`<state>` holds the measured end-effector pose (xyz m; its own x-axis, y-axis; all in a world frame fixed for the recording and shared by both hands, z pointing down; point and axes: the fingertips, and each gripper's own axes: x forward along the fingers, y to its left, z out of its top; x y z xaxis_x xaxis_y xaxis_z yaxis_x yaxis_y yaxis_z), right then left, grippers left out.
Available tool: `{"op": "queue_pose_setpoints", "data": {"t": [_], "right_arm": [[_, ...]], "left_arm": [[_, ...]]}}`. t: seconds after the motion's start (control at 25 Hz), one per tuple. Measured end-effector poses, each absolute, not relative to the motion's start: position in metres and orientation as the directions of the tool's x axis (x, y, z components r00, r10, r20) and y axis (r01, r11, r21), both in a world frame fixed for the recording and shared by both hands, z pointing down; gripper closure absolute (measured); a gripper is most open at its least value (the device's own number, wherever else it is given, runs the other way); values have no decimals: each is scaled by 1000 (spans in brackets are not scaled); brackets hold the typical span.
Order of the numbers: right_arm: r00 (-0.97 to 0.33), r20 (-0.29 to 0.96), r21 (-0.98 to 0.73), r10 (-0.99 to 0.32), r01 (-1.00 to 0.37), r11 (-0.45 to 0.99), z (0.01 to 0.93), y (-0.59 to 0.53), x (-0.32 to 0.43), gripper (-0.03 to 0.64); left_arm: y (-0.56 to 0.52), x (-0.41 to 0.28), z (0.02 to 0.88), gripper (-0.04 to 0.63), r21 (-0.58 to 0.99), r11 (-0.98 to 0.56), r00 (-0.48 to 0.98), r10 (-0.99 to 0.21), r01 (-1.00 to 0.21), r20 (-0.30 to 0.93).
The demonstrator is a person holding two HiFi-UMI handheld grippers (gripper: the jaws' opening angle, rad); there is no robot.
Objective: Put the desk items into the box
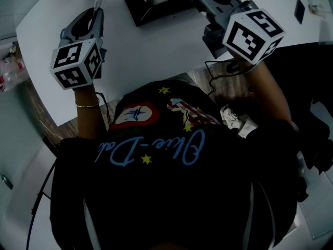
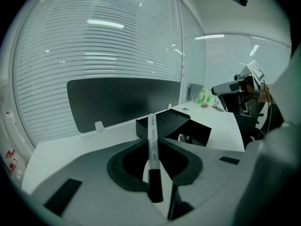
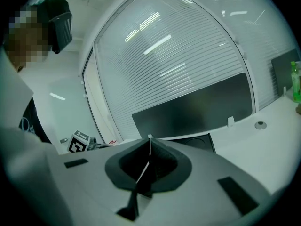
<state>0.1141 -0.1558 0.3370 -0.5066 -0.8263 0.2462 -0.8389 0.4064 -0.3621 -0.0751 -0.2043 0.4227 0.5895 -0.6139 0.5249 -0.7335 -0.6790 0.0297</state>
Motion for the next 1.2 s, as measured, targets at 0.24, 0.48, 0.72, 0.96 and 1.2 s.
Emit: {"op": "queue_pose_setpoints", "data": {"t": [0.24, 0.48, 0.72, 0.96, 1.2], "right_arm": [[-542, 217, -369, -812, -816, 446, 329, -161, 108, 606], [-553, 197, -339, -809, -813, 473, 319, -166, 102, 606], [-501, 113, -267, -858, -847, 460, 291, -177, 111, 606], [-511, 88, -238, -855, -844, 480, 285, -177, 100, 606], [-551, 66, -211, -832, -822, 528, 279, -177, 82, 606]], "left_arm": [[-191, -75, 407, 520, 38, -661, 585, -635, -750, 503], [-181, -82, 394, 520, 36, -638, 572, -661, -769, 485], [-172, -89, 384, 522, 39, -611, 557, -692, -791, 460], [-164, -94, 369, 522, 26, -592, 542, -719, -806, 436], [-161, -98, 352, 520, -2, -583, 531, -742, -812, 409]]}}
